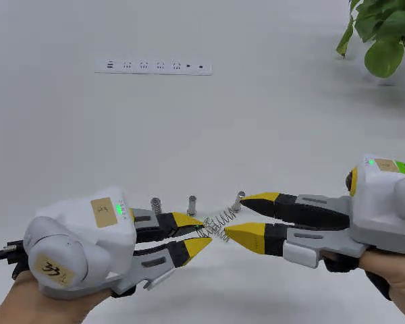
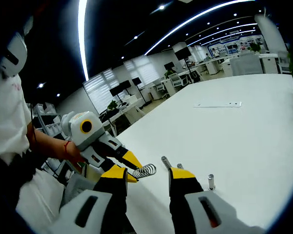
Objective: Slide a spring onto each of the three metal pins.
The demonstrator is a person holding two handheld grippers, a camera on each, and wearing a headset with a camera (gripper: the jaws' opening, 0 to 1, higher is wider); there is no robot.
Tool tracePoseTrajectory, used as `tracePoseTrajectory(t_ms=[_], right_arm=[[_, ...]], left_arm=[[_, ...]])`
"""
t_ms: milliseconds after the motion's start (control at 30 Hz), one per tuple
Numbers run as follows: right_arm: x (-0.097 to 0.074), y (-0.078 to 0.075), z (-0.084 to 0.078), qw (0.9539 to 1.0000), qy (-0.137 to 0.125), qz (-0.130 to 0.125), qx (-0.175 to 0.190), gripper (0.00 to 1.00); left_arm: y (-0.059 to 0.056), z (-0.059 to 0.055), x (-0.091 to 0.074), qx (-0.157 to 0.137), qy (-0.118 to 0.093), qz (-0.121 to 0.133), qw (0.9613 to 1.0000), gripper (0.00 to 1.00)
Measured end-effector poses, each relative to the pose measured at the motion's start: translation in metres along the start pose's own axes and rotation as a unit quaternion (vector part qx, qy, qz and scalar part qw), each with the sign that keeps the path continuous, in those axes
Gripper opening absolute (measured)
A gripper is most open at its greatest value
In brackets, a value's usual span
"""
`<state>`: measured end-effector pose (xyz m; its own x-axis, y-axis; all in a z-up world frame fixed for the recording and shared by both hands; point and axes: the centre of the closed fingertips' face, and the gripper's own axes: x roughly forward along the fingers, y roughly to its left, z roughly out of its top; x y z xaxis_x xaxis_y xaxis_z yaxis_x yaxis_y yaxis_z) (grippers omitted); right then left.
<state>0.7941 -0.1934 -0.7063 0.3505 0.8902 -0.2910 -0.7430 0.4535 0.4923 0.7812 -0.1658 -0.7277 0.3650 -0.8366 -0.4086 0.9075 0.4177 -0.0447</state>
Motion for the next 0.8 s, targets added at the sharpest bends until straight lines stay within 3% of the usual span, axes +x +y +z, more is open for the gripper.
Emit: tracePoseTrajectory(t_ms=[133, 267, 367, 800], right_arm=[[-0.002, -0.002, 0.010, 0.9985, -0.035, 0.003, 0.042, 0.29], [0.001, 0.003, 0.010, 0.9976, -0.033, 0.006, 0.060, 0.27], [0.001, 0.007, 0.015, 0.9946, -0.050, 0.016, 0.089, 0.23], [0.001, 0.006, 0.018, 0.9938, -0.054, 0.018, 0.096, 0.12]], left_arm=[[0.001, 0.006, 0.000, -0.007, -0.013, 0.002, 0.9999, 0.10], [0.001, 0.013, -0.001, -0.013, -0.027, 0.004, 0.9995, 0.10], [0.001, 0.015, 0.000, -0.013, -0.031, 0.004, 0.9994, 0.10], [-0.001, 0.019, 0.001, -0.018, -0.038, 0.000, 0.9991, 0.10]])
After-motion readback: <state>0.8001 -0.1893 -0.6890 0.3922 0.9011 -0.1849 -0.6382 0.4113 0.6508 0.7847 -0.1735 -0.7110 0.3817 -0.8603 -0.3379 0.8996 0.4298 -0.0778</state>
